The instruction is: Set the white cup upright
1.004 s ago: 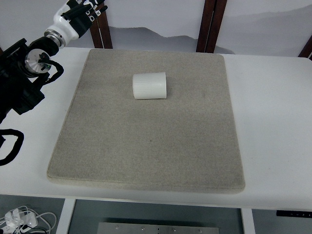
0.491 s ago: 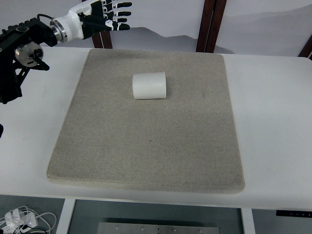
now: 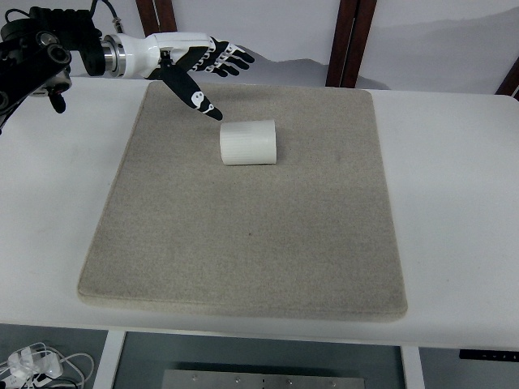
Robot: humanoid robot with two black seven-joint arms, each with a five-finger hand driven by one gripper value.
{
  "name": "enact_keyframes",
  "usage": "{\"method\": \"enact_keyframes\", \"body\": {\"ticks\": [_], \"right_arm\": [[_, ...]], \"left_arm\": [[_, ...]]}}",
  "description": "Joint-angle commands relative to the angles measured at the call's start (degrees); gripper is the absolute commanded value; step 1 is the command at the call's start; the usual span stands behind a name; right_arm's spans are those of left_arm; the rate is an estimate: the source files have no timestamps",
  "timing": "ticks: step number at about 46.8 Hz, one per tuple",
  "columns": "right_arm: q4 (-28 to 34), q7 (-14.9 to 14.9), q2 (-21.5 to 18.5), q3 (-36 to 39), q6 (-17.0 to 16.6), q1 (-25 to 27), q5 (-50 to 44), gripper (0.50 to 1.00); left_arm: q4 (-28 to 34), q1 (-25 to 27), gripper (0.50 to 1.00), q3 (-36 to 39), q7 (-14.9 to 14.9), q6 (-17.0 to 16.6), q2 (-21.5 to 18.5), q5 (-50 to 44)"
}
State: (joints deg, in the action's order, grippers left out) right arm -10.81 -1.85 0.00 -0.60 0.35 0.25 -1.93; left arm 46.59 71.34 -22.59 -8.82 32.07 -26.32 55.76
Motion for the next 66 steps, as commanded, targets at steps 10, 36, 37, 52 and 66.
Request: {"method": "enact_keyframes", "body": {"ticks": [10,36,37,52,66], "right_arm": [[0.00,0.00,0.00,-0.02,0.00,0.01,0.00,0.952],[0.00,0.00,0.00,-0.02,0.00,0.01,0.00,0.952],[0.00,0.00,0.00,0.07,0.00,0.01,0.00,0.952],[0.00,0.00,0.00,-0.02,0.00,0.01,0.00,0.952],[0.00,0.00,0.00,-0.02,0.00,0.01,0.00,0.952]], "left_arm": [[2.01,-0.15,0.986,1.58,1.97,-4.03,2.94,8.23],[-3.26,0.12,0.992,5.09,2.49,-7.20,9.97,14.55],[-3.69,0.20,0.992,5.62,2.49,-7.29,10.41,14.73],[-8.35,0.29,0.990,8.88,2.49,-9.40,13.49,14.73],[-10.29,0.38,0.988,8.96,2.49,-9.57,16.12,14.82]]}}
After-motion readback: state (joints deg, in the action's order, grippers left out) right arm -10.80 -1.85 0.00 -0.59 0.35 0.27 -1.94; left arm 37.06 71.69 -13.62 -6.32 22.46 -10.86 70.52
